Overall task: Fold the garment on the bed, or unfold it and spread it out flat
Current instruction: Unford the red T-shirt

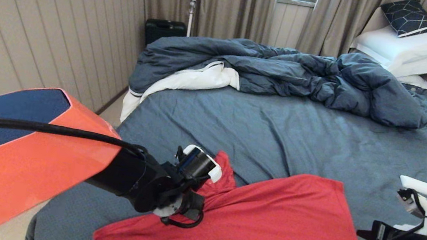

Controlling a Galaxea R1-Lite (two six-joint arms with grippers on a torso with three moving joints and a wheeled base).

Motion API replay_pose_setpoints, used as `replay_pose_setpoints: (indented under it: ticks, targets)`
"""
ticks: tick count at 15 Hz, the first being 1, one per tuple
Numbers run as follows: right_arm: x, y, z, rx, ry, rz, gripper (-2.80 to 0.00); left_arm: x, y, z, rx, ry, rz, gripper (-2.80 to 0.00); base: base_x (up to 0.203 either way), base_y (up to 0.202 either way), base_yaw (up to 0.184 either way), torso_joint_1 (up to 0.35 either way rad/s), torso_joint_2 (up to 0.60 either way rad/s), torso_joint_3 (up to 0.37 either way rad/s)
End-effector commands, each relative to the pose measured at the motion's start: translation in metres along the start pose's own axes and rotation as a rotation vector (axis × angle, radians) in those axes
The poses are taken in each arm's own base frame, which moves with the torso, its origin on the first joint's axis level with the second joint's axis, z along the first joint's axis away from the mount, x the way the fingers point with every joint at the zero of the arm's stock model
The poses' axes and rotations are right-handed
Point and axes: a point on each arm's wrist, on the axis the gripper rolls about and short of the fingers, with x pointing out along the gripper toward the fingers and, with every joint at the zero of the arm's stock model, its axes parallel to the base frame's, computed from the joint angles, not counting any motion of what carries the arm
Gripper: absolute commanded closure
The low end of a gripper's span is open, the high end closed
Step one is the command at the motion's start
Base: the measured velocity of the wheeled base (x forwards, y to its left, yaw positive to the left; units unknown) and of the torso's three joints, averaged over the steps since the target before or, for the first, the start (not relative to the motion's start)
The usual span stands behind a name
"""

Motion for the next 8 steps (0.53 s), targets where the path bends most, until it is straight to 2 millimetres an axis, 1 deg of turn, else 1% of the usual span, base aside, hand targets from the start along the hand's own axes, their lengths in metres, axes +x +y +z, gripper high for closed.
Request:
replay_pose_setpoints:
  ticks: [1, 4, 5, 8]
  targets:
    - [0.0014, -0.0005, -0.0002, 0.002, 0.004, 0.001, 0.00, 0.0048, -0.0007, -0.0026, 0.001, 0.012, 0.006, -2.80, 0.000, 0.000, 0.000, 0.000, 0.00, 0.000]
    - [0.0029, -0.0009, -0.0009, 0.004, 0.010, 0.001, 0.00, 0.0046, -0.0009, -0.0038, 0.008, 0.019, 0.003, -2.80, 0.000, 0.000, 0.000, 0.000, 0.00, 0.000]
    - [0.0034, -0.0011, -0.0010, 0.004, 0.012, 0.001, 0.00, 0.0047, -0.0005, -0.0036, 0.006, 0.019, 0.002, 0.00, 0.000, 0.000, 0.000, 0.000, 0.00, 0.000]
    - [0.0047, -0.0015, -0.0010, 0.005, 0.015, 0.000, 0.00, 0.0059, -0.0017, -0.0014, 0.001, 0.010, -0.002, 0.00, 0.000, 0.000, 0.000, 0.000, 0.00, 0.000]
